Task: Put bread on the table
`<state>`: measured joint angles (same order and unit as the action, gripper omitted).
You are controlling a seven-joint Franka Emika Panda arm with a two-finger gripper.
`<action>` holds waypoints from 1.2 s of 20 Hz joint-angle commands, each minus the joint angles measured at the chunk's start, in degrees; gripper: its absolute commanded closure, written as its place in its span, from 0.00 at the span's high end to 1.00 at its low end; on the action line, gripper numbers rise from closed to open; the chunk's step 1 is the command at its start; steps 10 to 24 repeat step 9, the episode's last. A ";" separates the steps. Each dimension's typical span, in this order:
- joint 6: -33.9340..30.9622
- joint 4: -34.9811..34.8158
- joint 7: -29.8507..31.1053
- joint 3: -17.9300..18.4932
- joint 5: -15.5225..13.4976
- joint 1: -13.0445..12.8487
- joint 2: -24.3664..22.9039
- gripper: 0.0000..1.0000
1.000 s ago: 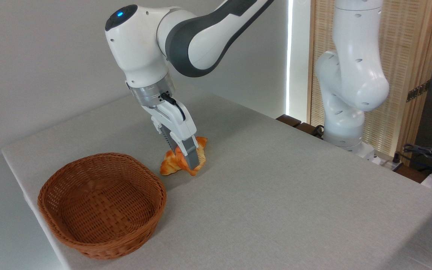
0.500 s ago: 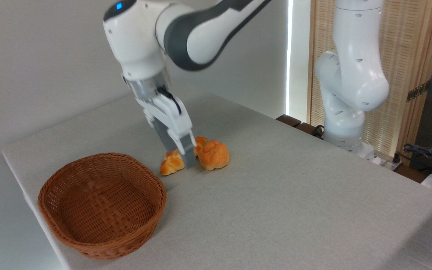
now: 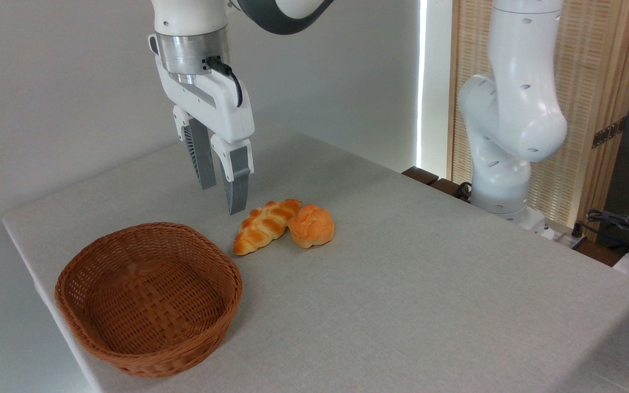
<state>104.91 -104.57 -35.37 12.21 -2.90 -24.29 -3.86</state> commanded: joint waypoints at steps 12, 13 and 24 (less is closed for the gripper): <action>0.12 1.47 1.26 5.10 0.44 0.04 0.35 1.00; 0.12 1.47 1.26 5.10 0.44 0.04 0.35 1.00; 0.12 1.47 1.26 5.10 0.44 0.04 0.35 1.00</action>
